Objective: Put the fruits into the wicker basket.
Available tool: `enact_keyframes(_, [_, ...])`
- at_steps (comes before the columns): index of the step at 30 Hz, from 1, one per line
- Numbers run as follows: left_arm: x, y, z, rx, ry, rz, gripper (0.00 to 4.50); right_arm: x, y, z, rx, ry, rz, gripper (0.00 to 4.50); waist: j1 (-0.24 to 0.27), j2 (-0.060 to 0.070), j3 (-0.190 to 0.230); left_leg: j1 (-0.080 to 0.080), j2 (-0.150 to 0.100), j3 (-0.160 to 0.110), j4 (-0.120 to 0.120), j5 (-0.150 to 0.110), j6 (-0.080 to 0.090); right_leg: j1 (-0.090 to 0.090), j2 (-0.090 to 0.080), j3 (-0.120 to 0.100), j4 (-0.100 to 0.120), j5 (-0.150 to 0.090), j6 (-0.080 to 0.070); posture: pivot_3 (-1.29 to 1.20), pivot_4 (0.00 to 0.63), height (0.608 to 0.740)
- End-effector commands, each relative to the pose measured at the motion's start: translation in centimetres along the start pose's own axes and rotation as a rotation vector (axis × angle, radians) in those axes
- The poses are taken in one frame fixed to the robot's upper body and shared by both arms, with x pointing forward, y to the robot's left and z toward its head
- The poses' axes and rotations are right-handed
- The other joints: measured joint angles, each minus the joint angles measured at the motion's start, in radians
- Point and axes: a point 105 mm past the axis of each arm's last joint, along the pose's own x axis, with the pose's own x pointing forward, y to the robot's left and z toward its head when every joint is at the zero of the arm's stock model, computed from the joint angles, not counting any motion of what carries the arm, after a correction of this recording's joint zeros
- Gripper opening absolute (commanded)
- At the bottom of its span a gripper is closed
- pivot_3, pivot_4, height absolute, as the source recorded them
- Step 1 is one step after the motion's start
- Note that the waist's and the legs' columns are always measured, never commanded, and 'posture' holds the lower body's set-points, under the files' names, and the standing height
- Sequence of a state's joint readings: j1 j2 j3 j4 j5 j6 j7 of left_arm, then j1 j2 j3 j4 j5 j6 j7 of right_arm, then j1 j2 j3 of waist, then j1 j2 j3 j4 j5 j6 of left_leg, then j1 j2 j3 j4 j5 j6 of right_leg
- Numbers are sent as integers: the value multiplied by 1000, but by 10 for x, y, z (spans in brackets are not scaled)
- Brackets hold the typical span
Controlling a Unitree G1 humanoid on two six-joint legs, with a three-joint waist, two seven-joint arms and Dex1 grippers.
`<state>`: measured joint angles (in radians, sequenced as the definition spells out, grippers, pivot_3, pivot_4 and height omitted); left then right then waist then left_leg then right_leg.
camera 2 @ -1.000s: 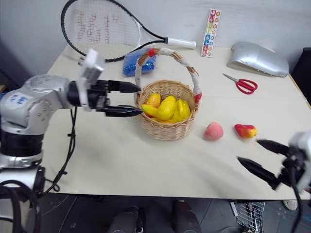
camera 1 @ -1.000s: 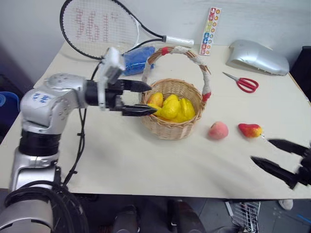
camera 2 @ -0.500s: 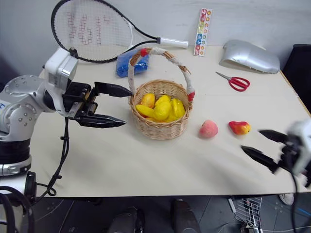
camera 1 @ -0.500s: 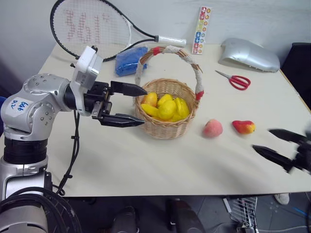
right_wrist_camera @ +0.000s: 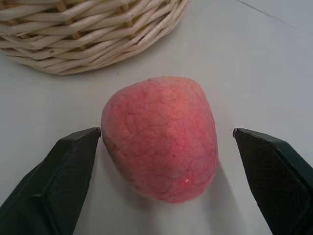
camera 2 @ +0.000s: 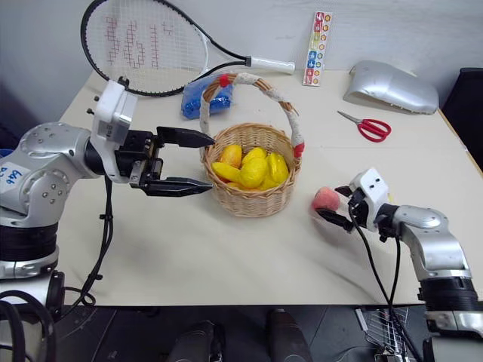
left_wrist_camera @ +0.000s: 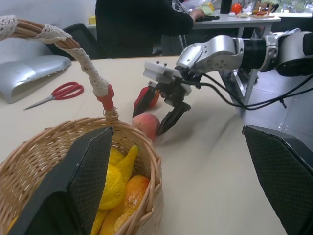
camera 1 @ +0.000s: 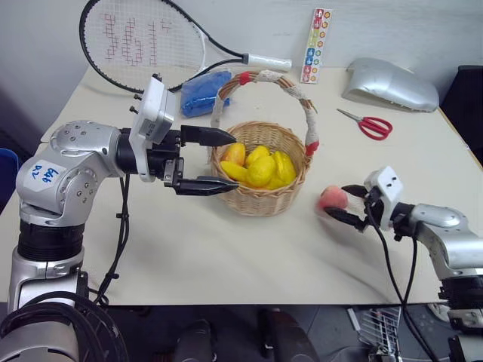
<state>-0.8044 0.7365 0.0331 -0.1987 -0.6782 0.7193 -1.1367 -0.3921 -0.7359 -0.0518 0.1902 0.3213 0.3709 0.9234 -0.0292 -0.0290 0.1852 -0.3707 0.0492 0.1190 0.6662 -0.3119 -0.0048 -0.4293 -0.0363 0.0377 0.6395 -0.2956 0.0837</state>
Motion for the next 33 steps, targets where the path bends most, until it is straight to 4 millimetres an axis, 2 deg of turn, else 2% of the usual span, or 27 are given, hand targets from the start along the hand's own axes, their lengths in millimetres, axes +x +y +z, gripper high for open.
enact_keyframes(1, [-2, -5, 17, 69, -19, -11, 4500, 2, -2, 8, -1, -51, -9, 3882, 0, 0, 0, 0, 0, 0, 0, 0, 0, 0, 0, 0, 0, 0, 0, 0, 150, 740])
enact_keyframes(4, [-2, -6, 17, 67, -14, -22, 4500, -7, 5, 15, 7, -100, 36, 2939, 1, 0, 0, 0, 0, 0, 0, 0, 0, 0, -1, 0, 0, 0, 0, 0, 150, 740])
enact_keyframes(6, [-3, -6, 17, 67, -12, -22, 4500, -20, 13, 22, 4, -128, 66, 2544, 3, 0, 0, 0, 0, 0, 0, 0, 0, 0, -1, 0, 1, 0, 0, 0, 150, 740])
enact_keyframes(9, [-4, -5, 18, 67, -11, -22, 4500, -40, 34, 39, -33, -162, 152, 2477, 5, 0, 0, 0, -1, -1, 0, 0, 0, 0, -2, -1, 1, 0, 0, 0, 150, 740])
enact_keyframes(12, [-9, -5, 22, 58, -27, -30, 4500, -52, 71, 77, -104, -248, 275, 2477, -1, 0, 0, 0, -1, -1, 0, 0, 0, 1, -2, -1, 1, 0, 0, 0, 150, 740])
enact_keyframes(15, [-7, -3, 21, 60, -29, -22, 4500, -31, 87, 119, -89, -377, 238, 2477, -22, -1, 0, 2, 1, 1, 1, 0, -1, 1, -3, -1, 3, 0, 0, 0, 150, 740])
enact_keyframes(17, [-3, -3, 18, 62, -27, -23, 4500, -17, 93, 137, -92, -424, 205, 2477, -24, -1, 0, 3, 1, -1, 1, 2, -4, 0, -4, -1, 6, 0, -1, 0, 150, 740])
enact_keyframes(19, [1, -4, 18, 69, -29, -35, 4500, 8, 102, 151, -75, -439, 171, 2477, -23, -1, 0, 2, 0, -3, 0, 2, -5, 0, -4, -2, 7, -2, -4, 0, 150, 740])
enact_keyframes(22, [3, -4, 20, 77, -36, -38, 4500, 32, 116, 157, -64, -421, 151, 2477, -22, 0, 0, -2, 0, -3, -1, 3, -5, -6, -5, -1, 9, -3, -4, 0, 150, 740])
enact_keyframes(25, [1, -1, 20, 83, -35, -23, 4500, 44, 117, 151, -72, -379, 77, 2477, -13, -1, 0, -9, 0, -3, 1, 2, -4, -14, -6, -1, 15, -3, -5, 0, 150, 740])
enact_keyframes(27, [0, -1, 19, 81, -37, -20, 4500, 48, 110, 148, -58, -377, -22, 3193, -10, -1, 0, -15, -1, -3, 3, 2, -3, -18, -6, -2, 16, -2, -4, 0, 150, 740])
enact_keyframes(28, [0, -1, 18, 80, -37, -20, 4500, 48, 108, 146, -34, -376, -45, 3278, -9, -1, 0, -17, 0, -3, 6, 1, -2, -18, -7, -2, 15, -2, -4, 0, 150, 740])
enact_keyframes(29, [1, -1, 17, 80, -40, -20, 4500, 47, 108, 145, -28, -376, -64, 3714, -7, -1, 0, -18, 0, -3, 9, 1, -1, -18, -7, -3, 16, -2, -4, 0, 150, 740])
enact_keyframes(31, [2, -2, 17, 79, -47, -21, 4500, 43, 109, 145, -37, -375, -71, 4276, -4, -1, 0, -18, -1, -3, 11, 0, 0, -18, -6, -3, 15, -2, -3, 0, 150, 740])
enact_keyframes(33, [2, -1, 18, 79, -55, -20, 4500, 35, 110, 146, -56, -378, -57, 4435, 0, -1, 0, -18, -1, -3, 13, 0, 1, -18, -5, -3, 15, -2, -3, 0, 150, 740])
